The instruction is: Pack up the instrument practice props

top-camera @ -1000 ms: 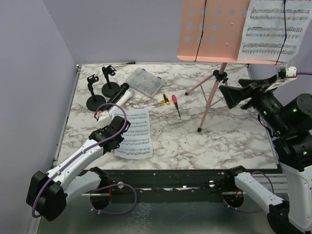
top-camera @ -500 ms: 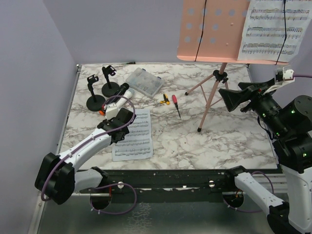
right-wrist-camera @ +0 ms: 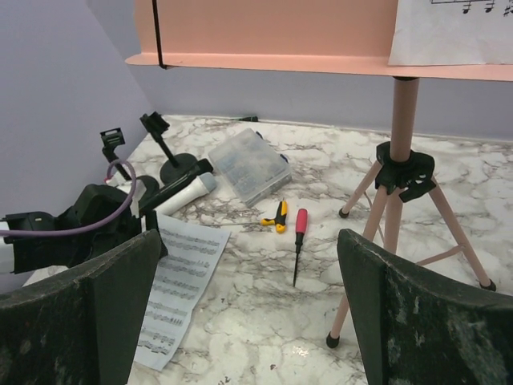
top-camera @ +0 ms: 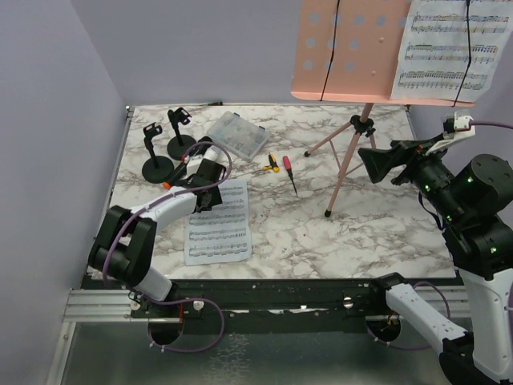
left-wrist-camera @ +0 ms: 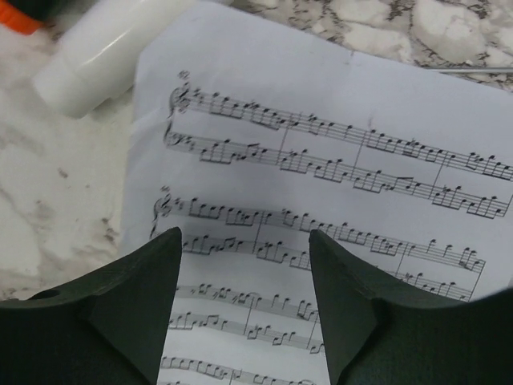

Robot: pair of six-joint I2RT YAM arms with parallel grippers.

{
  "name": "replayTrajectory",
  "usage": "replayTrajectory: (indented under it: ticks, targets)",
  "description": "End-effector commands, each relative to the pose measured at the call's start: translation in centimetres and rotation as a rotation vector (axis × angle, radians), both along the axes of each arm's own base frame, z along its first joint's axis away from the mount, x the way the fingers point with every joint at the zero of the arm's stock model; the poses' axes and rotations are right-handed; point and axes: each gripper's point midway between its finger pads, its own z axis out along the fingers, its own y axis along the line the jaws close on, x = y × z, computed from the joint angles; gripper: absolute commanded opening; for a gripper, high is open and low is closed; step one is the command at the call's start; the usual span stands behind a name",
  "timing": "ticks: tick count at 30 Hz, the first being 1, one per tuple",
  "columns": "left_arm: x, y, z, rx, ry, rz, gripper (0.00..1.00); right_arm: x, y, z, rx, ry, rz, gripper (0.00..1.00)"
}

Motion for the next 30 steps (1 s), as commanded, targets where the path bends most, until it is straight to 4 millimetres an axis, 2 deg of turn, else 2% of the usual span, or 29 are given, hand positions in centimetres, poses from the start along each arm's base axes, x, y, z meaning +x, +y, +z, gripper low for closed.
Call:
replayTrajectory:
  ticks: [1, 6, 9, 16, 25, 27, 30]
  targets:
    - [3.0, -2.4, -0.5, -0.043, 0.002, -0.117, 0.68, 0.7, -0.8, -0.6, -0.035, 0.010, -0.045, 0.96]
    - [3.7, -3.2, -2.3, -0.047, 0.058, -0.176, 0.69, 0.8, -1.1, -1.4, -0.049, -0.010, -0.059, 0.96]
    - [3.9, -3.9, -3.0, -0.060, 0.082, -0.208, 0.69, 0.9, -1.5, -2.5, -0.049, -0.005, -0.087, 0.96]
    - [3.8, -5.5, -3.7, -0.125, 0.099, -0.271, 0.69, 1.5, -2.1, -4.1, -0.071, 0.024, -0.124, 0.96]
    - [2.5, -6.5, -2.5, -0.168, 0.084, -0.298, 0.69, 2.4, -3.2, -4.7, -0.104, 0.032, -0.188, 0.95]
    - [2.5, -6.5, -1.6, -0.175, 0.059, -0.298, 0.69, 2.7, -3.9, -4.9, -0.116, 0.039, -0.231, 0.95]
    - [3.1, -6.4, 1.0, -0.178, -0.008, -0.298, 0.69, 2.8, -4.4, -4.7, -0.145, 0.044, -0.248, 0.95]
